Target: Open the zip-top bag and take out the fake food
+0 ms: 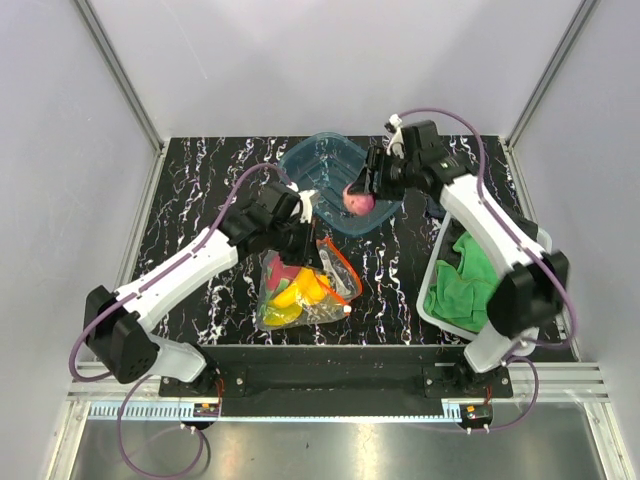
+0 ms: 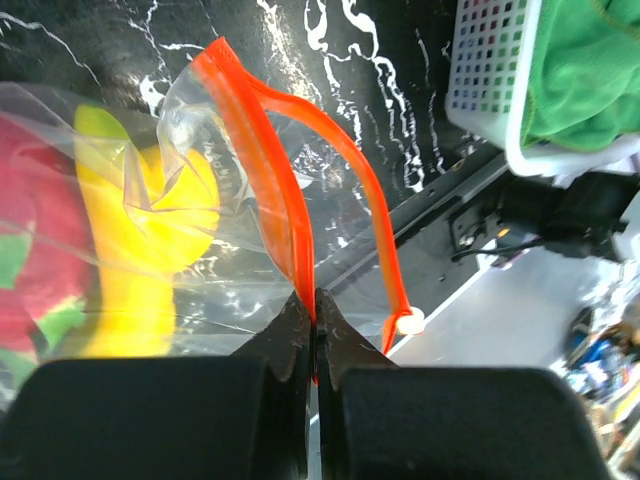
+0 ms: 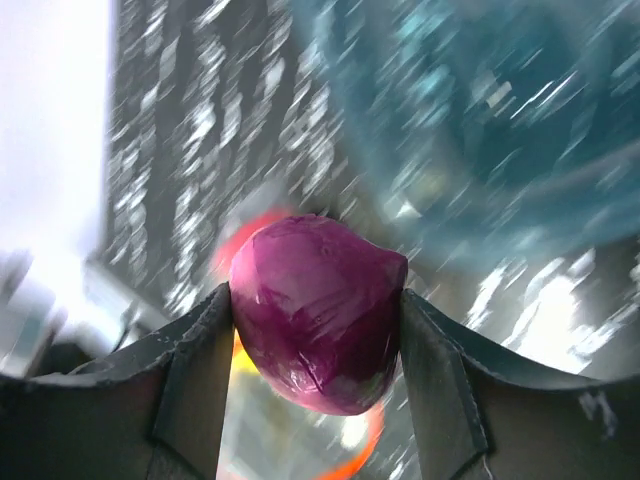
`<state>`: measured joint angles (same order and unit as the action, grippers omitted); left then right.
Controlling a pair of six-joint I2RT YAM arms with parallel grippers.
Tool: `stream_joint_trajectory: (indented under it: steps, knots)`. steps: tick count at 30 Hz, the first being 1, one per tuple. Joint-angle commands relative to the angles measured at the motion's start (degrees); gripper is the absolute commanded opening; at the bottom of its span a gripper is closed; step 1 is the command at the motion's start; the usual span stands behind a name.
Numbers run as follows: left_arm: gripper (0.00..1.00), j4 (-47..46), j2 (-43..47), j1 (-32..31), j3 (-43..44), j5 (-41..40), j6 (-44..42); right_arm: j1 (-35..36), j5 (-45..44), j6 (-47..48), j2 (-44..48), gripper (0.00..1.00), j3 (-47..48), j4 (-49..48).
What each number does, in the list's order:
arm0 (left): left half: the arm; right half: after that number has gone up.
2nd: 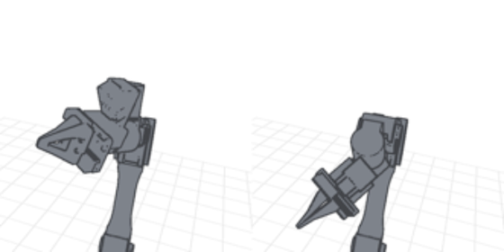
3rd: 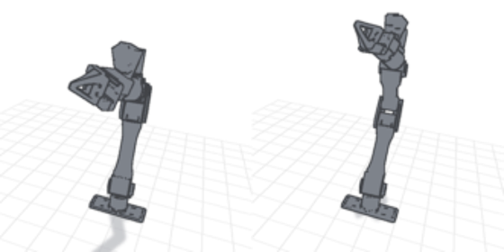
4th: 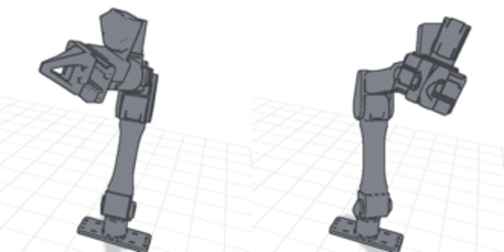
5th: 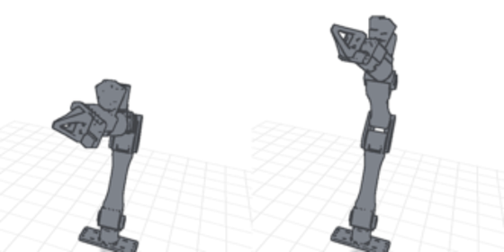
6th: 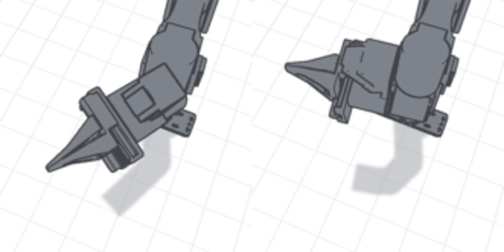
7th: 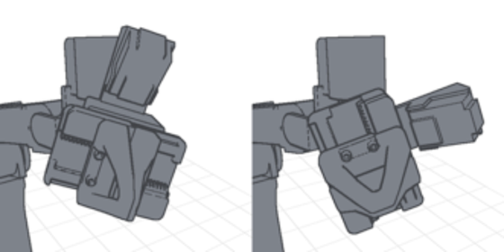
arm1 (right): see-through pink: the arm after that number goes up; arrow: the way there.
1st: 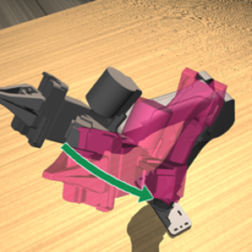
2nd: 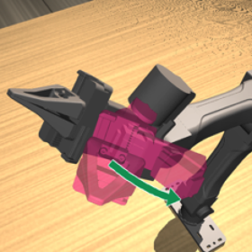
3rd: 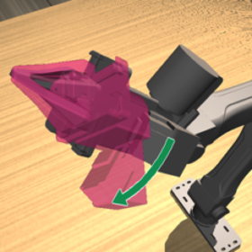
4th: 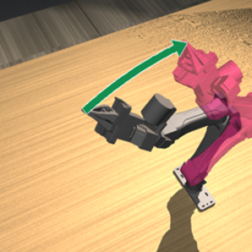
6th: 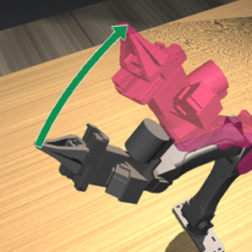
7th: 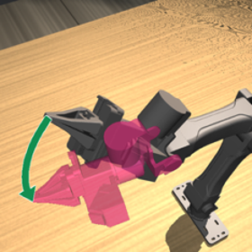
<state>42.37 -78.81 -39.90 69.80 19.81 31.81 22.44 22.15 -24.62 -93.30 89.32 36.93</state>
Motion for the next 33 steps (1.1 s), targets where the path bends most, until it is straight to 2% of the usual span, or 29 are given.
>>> stream_joint_trajectory:
  steps: [1,8,11,14,15,19,21,26,29,30,33]
  knots:
    - [0.0,2.36,-1.78,1.31,4.64,2.86,-8.43,-2.65,-8.77,6.78,-12.06,0.22,9.28,4.03]
    - [0.0,3.07,-3.46,3.86,5.35,4.97,-14.67,-4.95,-17.66,7.92,-27.1,0.26,22.03,5.17]
    - [0.0,3.07,-4.51,4.74,5.43,7.08,-16.77,-5.12,-20.74,8.36,-32.28,0.38,26.42,6.22]
    - [0.0,2.54,-5.83,5.18,5.52,9.45,-18.36,-5.12,-23.37,8.71,-35.19,0.55,30.29,8.59]
    - [0.0,2.54,-6.18,5.27,5.61,10.15,-18.8,-5.12,-23.82,8.45,-35.81,0.7,31.17,9.47]
    - [0.0,2.54,-6.89,6.06,5.87,11.04,-20.21,-5.12,-24.0,6.52,-37.13,0.93,34.52,13.6]
    - [0.0,1.84,-6.45,6.06,5.17,11.56,-19.78,-5.03,-23.47,5.29,-36.17,0.98,34.43,15.71]
    - [0.0,-2.46,-3.99,6.15,2.01,12.18,-12.58,-4.42,-20.76,3.53,-27.48,1.0,28.03,16.6]
    - [0.0,-4.13,-2.15,6.15,1.57,11.57,-6.87,-3.45,-16.1,1.95,-19.14,0.99,18.37,14.58]
    - [0.0,-4.4,-1.1,6.15,1.39,11.39,-4.33,-3.1,-13.65,1.6,-16.68,0.99,12.43,13.71]
    - [0.0,-7.99,0.84,5.97,-0.88,10.25,-0.8,-1.26,-7.84,0.37,-5.61,0.92,-0.93,7.03]
